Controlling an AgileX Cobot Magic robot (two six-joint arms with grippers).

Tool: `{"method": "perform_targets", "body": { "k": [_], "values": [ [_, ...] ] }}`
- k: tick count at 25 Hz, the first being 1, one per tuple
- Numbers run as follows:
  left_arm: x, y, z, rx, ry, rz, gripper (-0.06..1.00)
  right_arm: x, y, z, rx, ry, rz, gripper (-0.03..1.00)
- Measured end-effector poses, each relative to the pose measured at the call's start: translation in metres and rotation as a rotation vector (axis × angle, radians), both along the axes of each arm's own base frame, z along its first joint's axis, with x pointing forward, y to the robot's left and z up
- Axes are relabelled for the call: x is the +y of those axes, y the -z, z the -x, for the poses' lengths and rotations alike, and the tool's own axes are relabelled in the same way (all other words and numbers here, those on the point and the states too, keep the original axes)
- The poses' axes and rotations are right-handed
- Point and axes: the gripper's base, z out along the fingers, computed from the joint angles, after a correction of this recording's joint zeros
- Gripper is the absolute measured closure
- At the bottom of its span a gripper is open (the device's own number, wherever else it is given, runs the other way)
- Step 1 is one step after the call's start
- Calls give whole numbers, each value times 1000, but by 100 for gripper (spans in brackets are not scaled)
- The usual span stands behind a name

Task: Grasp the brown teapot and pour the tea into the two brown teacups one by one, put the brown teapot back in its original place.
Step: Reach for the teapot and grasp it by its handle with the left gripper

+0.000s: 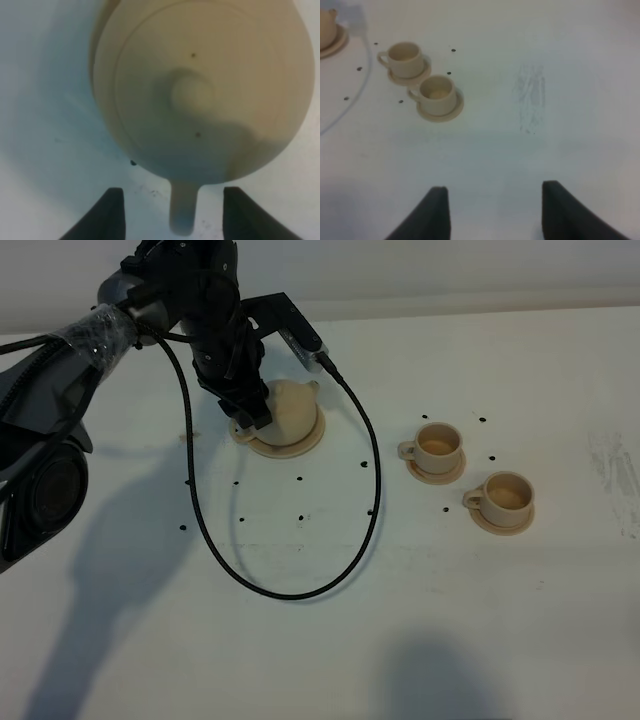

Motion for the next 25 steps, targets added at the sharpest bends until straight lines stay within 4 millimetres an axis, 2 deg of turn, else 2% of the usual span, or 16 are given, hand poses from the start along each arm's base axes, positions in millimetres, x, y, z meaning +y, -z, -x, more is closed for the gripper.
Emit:
{"method": "perform_targets", "body": {
  "k": [9,17,20,25],
  "values": [
    [-1,14,0,39,-3,-1,52,0,0,0,0,0,0,56],
    [-1,15,0,41,-3,-1,53,0,0,0,0,0,0,56],
    [-1,15,0,38,-3,0,56,0,0,0,0,0,0,56],
    [-2,15,-1,29,-2,4,68,0,0,0,0,0,0,56]
  ]
}}
